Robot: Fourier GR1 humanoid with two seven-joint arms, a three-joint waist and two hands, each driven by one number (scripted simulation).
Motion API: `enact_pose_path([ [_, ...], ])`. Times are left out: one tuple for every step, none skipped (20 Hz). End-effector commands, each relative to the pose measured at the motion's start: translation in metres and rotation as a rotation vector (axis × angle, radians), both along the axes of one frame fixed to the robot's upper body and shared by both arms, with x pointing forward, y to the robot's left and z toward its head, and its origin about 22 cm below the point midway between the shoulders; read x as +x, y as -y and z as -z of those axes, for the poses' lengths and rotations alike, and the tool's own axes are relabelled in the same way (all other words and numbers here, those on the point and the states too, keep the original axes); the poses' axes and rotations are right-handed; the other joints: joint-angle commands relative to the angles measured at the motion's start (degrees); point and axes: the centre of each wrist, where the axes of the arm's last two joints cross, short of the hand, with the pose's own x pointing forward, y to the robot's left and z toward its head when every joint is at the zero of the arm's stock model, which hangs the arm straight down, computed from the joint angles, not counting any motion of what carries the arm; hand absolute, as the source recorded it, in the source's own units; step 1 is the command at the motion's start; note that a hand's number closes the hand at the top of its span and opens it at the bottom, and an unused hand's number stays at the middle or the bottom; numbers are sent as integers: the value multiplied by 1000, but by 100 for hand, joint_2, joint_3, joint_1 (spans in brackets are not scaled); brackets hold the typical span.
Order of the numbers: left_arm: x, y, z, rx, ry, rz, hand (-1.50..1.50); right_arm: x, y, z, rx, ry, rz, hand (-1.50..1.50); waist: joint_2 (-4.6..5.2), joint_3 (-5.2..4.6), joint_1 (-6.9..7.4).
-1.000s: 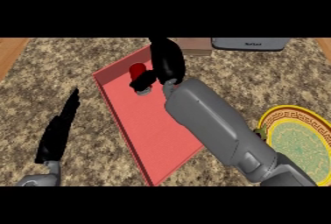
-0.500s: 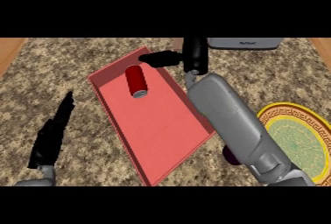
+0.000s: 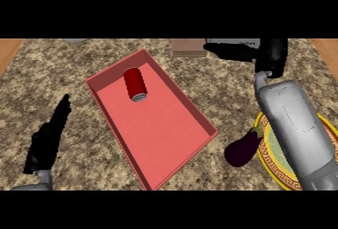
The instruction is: Pick the can from the plate and place it in the cardboard box
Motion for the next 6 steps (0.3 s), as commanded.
enact_pose_path([
  [-1, -8, -2, -6, -4, -27, 0, -27, 78, 7, 14, 39, 26, -150, -6, 4, -68],
  [-2, -17, 14, 10, -20, -17, 0, -27, 90, 1, 1, 44, 6, -150, 13, -1, -30],
  [3, -5, -1, -12, 5, 7, 0, -26, 101, -6, -26, 32, 1, -150, 12, -1, 21],
  [13, -7, -6, -16, -15, 0, 0, -36, 107, 2, -14, 25, -17, -150, 11, -1, 1],
  [6, -5, 6, -5, -9, 10, 0, -51, 121, 5, -3, 33, -20, -150, 4, -1, -35],
  [5, 1, 12, -5, 3, 14, 0, -44, 132, 2, -25, 13, -53, -150, 17, -2, 20],
])
